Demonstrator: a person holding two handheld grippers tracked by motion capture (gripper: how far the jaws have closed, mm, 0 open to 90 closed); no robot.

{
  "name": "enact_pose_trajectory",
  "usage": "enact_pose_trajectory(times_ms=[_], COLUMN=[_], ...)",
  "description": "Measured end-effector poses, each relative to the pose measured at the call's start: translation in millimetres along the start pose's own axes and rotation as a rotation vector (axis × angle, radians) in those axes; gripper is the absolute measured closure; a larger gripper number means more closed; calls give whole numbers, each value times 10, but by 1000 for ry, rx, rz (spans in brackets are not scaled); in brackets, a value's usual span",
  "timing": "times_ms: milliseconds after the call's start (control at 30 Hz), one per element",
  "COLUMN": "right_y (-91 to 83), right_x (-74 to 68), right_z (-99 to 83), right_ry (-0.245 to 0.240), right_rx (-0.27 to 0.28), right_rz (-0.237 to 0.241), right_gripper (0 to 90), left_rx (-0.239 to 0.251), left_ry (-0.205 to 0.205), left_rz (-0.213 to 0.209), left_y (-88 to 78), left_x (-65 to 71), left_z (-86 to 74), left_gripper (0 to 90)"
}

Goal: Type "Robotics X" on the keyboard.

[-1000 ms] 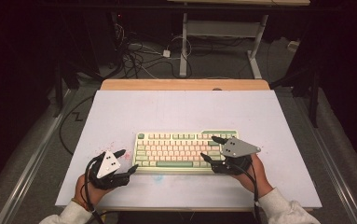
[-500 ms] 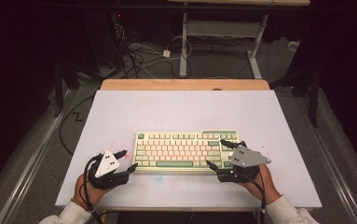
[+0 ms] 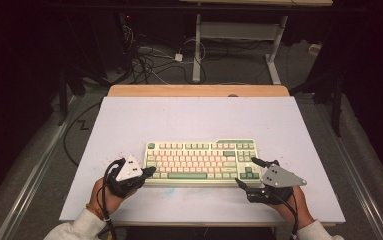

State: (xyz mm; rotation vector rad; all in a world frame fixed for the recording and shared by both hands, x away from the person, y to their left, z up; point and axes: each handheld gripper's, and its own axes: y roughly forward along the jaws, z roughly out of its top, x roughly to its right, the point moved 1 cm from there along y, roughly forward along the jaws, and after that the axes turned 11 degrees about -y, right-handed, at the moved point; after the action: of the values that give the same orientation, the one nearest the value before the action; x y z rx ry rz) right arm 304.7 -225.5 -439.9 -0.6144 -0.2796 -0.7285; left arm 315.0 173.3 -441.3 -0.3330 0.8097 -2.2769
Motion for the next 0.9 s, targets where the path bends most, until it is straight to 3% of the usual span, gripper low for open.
enact_pose_trajectory(times_ms=[100, 300, 433, 633, 900], right_y=[-19, -11, 5, 20, 37], right_x=[-29, -36, -41, -37, -43], right_z=[-57, -60, -70, -87, -102], right_ry=[11, 5, 5, 12, 3], right_rx=[-14, -17, -24, -27, -36], right_rz=[3, 0, 5, 6, 12], right_gripper=[218, 218, 218, 218, 218], left_rx=[-24, -49, -71, -115, -143], left_ry=[31, 60, 73, 97, 112], left_rz=[-28, -55, -97, -103, -104], left_y=[117, 289, 418, 630, 771], left_x=[66, 128, 177, 242, 278], left_z=[110, 285, 387, 488, 544], left_gripper=[873, 872, 872, 872, 872])
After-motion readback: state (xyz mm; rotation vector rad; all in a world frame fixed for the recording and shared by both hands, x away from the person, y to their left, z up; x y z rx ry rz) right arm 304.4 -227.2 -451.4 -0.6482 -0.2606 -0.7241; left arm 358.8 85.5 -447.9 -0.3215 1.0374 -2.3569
